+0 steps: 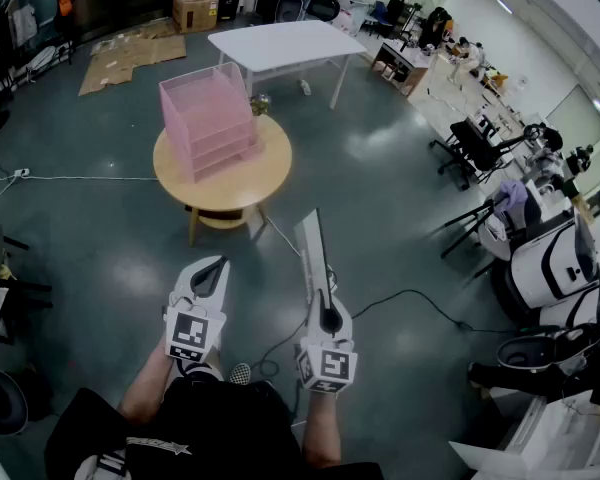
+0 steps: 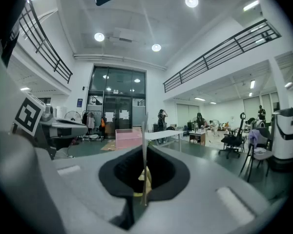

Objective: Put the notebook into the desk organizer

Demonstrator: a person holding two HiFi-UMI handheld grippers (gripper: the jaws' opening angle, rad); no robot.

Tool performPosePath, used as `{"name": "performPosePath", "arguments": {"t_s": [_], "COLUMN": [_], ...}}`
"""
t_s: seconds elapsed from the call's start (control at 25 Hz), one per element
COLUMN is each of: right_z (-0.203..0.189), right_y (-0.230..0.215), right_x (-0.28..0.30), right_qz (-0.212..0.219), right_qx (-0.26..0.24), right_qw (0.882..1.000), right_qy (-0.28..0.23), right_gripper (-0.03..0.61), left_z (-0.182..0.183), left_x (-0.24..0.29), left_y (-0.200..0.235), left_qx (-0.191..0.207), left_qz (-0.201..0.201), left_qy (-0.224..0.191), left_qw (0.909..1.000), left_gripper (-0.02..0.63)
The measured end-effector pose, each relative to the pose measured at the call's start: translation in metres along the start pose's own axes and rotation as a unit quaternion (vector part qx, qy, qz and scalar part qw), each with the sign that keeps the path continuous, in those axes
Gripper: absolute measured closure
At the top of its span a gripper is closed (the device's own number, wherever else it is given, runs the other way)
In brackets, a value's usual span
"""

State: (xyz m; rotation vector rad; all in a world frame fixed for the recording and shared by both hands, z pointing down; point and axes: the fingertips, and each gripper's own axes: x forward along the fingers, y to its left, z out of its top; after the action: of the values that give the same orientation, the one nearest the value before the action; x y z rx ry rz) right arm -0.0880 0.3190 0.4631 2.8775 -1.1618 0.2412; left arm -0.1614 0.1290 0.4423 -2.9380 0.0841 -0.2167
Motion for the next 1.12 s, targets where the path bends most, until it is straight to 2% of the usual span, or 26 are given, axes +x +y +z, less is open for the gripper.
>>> {"name": "performPosePath", "arguments": {"t_s": [0.36, 0.84, 1.12], "right_z": [0.01, 0.034, 0.028], "right_y": [-0.009, -0.01, -0.005], "right_x": [0.07, 0.182, 0.242], "right_qz": [-0.003, -0.008, -0.01], "right_qx": [-0.001, 0.016, 0.029], "right_qw": [1.0, 1.0, 0.999], "right_qy": [0.004, 0.001, 0.013], "right_gripper": [0.565, 0.565, 0.565], "left_z": [-0.003, -0.007, -0.021], "left_x": [0.062, 0.15, 0.193], "left_y": [0.035, 0.109, 0.152], "left_qx": [-0.004, -0.003, -0.004], "left_qz": [-0.007, -0.019, -0.025], "left_qy": [0.009, 0.015, 0.019], "left_qw": [0.9999, 0.9997, 0.9995], "left_gripper": [0.603, 0.603, 0.603]}}
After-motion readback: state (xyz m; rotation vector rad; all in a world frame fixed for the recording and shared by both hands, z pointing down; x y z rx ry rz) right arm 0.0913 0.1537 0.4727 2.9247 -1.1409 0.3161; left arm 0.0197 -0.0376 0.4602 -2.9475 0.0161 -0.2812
